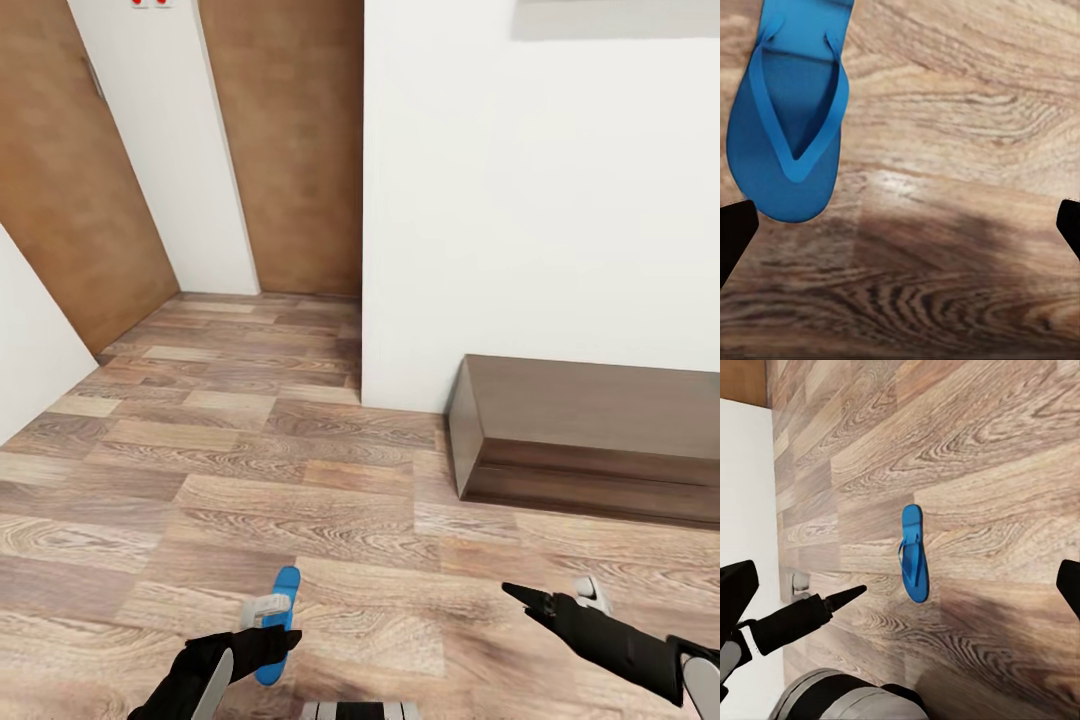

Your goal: In the bedroom, move the book from the bed onto either nightstand, and place the two sandals side by side next to the bed.

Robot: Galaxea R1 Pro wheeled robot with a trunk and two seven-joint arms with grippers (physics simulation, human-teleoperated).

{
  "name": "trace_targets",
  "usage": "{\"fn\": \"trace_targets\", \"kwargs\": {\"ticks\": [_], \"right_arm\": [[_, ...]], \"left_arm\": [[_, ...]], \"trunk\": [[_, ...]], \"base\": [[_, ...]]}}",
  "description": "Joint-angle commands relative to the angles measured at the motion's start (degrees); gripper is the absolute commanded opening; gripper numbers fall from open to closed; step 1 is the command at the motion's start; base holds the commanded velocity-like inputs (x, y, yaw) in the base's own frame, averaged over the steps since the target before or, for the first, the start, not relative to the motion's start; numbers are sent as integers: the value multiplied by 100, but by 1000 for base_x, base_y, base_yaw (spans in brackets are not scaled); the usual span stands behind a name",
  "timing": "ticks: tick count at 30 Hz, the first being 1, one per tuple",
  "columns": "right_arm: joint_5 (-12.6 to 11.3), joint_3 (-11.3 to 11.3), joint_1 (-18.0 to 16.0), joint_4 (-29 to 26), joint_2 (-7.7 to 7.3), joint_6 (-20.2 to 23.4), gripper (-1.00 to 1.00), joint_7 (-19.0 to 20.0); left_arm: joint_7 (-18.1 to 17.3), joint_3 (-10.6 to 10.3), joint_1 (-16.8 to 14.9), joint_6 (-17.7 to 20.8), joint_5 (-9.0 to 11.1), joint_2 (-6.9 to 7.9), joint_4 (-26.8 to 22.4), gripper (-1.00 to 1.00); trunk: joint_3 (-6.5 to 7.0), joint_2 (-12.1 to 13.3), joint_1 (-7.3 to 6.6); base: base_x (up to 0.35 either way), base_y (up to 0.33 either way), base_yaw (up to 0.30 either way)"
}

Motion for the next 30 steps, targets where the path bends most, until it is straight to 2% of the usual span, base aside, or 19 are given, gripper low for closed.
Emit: {"fn": "trace_targets", "kwargs": {"ticks": [1,2,7,26,28,30], "right_arm": [[33,-9,-4,-9,-2,26,100,106],[33,-6,-4,-26,-16,25,100,250],[33,-2,-4,-38,-70,26,100,379],[85,-6,-4,-32,-65,25,100,396],[86,-4,-4,-32,-64,25,100,396],[86,-3,-4,-32,-64,25,100,396]], "left_arm": [[-5,16,-1,38,40,-4,-7,100],[-7,16,-1,39,40,-4,-7,100],[-9,16,-1,39,40,-4,-7,100],[22,28,-1,-68,26,5,-7,100],[158,21,4,-160,22,2,-7,100],[598,12,6,-213,-52,-7,-7,100]], "trunk": [[-27,-4,1],[-50,-5,4],[-160,-12,17],[-581,-37,66],[-626,-40,71],[-670,-42,76]], "base": [[0,0,0],[0,0,0],[0,0,0],[0,0,0],[0,0,0],[0,0,0]]}}
